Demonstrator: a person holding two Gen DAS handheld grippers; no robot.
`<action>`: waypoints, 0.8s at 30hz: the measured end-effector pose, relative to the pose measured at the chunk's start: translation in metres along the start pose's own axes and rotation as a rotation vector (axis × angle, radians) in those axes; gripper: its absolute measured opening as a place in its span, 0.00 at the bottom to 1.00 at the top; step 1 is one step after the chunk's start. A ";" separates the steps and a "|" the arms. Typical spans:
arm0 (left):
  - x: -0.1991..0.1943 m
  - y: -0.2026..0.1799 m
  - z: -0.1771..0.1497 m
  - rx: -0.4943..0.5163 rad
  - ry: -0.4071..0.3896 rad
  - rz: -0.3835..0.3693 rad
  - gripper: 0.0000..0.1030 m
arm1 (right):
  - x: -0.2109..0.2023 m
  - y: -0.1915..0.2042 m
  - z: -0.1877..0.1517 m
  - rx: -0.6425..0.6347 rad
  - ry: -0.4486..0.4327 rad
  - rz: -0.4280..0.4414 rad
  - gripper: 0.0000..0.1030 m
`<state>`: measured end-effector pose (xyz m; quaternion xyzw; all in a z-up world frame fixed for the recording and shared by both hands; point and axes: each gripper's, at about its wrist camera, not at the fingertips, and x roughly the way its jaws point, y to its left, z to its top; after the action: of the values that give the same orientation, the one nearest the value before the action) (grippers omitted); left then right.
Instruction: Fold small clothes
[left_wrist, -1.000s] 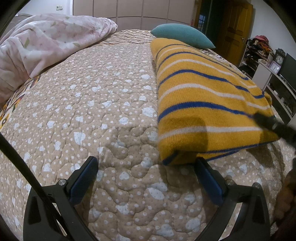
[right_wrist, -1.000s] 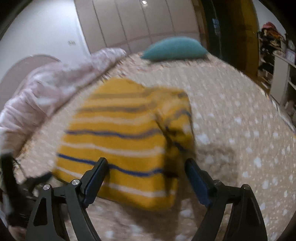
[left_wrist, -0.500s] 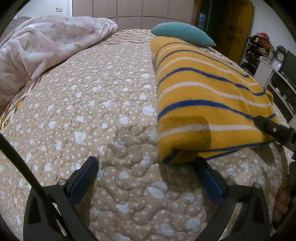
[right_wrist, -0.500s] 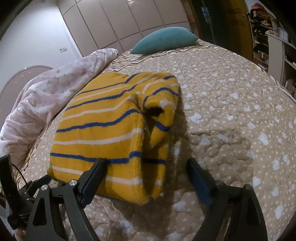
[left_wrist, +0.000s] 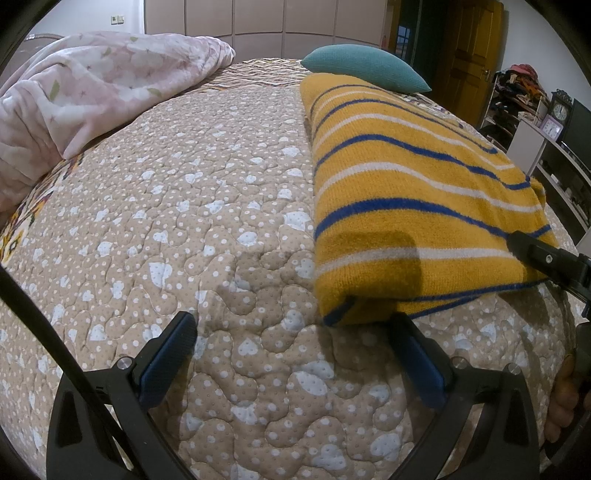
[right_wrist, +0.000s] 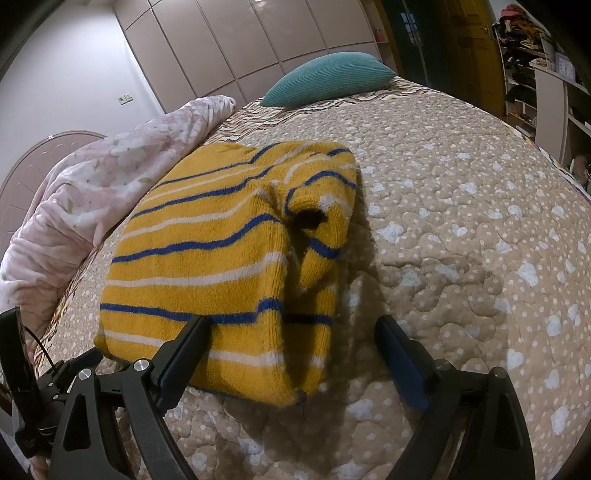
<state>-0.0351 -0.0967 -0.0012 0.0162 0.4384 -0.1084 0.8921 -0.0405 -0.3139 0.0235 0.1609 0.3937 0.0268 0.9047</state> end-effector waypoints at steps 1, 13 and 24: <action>0.000 0.000 0.000 0.000 0.000 0.000 1.00 | 0.000 0.000 0.000 0.000 0.000 0.000 0.92; 0.000 -0.001 -0.001 0.001 -0.001 0.001 1.00 | 0.001 0.001 -0.001 0.000 0.000 0.000 0.94; 0.001 -0.002 -0.001 0.000 -0.002 0.003 1.00 | 0.001 0.001 -0.001 0.002 -0.001 -0.001 0.95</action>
<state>-0.0354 -0.0987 -0.0020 0.0170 0.4373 -0.1073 0.8927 -0.0405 -0.3125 0.0223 0.1618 0.3931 0.0260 0.9048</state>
